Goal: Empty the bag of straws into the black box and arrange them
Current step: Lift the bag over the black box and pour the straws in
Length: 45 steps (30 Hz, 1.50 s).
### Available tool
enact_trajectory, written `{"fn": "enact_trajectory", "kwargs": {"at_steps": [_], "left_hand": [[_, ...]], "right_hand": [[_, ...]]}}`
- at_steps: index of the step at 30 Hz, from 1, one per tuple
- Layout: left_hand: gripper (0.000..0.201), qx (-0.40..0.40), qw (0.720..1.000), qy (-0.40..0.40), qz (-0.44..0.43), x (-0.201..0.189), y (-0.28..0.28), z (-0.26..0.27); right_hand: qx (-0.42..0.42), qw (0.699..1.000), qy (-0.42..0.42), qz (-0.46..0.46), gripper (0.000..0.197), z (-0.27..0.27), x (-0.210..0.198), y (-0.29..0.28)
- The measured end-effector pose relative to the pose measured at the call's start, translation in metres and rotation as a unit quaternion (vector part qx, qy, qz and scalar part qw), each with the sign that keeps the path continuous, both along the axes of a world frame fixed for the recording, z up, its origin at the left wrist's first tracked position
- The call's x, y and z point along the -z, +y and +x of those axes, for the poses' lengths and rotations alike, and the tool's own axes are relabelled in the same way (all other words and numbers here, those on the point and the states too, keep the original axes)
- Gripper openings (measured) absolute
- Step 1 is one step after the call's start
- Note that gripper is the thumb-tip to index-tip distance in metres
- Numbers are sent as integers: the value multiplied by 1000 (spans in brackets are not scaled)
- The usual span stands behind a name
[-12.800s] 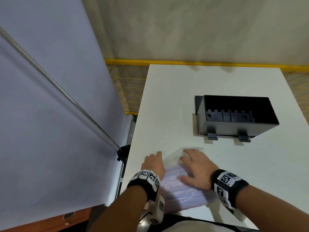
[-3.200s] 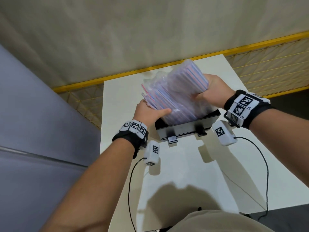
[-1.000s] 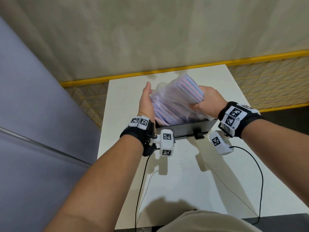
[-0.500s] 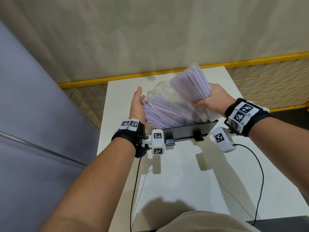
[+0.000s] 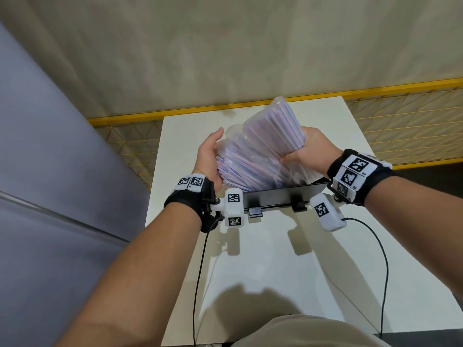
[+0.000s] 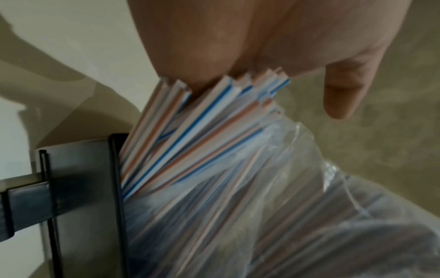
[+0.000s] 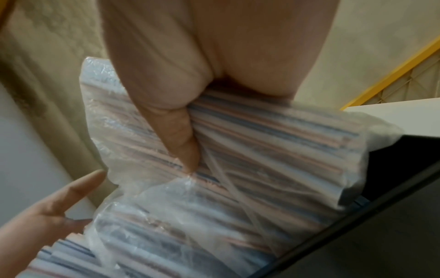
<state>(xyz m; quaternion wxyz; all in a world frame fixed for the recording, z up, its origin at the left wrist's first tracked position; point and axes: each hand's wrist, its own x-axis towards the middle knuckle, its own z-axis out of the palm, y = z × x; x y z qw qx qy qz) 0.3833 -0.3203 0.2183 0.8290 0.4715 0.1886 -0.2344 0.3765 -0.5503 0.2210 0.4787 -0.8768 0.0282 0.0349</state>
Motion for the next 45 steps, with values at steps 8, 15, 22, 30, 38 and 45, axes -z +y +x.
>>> {"fn": "enact_trajectory", "kwargs": {"at_steps": [8,15,22,30,38,45], "left_hand": [[42,-13,997,-61,40,-11,-4,6],[32,24,995,-59,81,4,5,3],[12,19,966,-134,220,15,7,10],[45,1,984,-127,126,9,7,17],[26,60,963,-170,202,14,8,10],[28,82,946,-197,245,11,-6,9]], "right_hand": [[-13,994,-59,-92,18,0,-11,-6],[-6,994,-38,-98,26,-3,-8,-14],[35,996,-27,-79,25,-7,-2,-14],[93,994,-52,-35,29,-7,-7,-10],[-12,994,-31,-102,80,-13,-7,-7],[10,977,-33,-210,74,-12,0,22]]}}
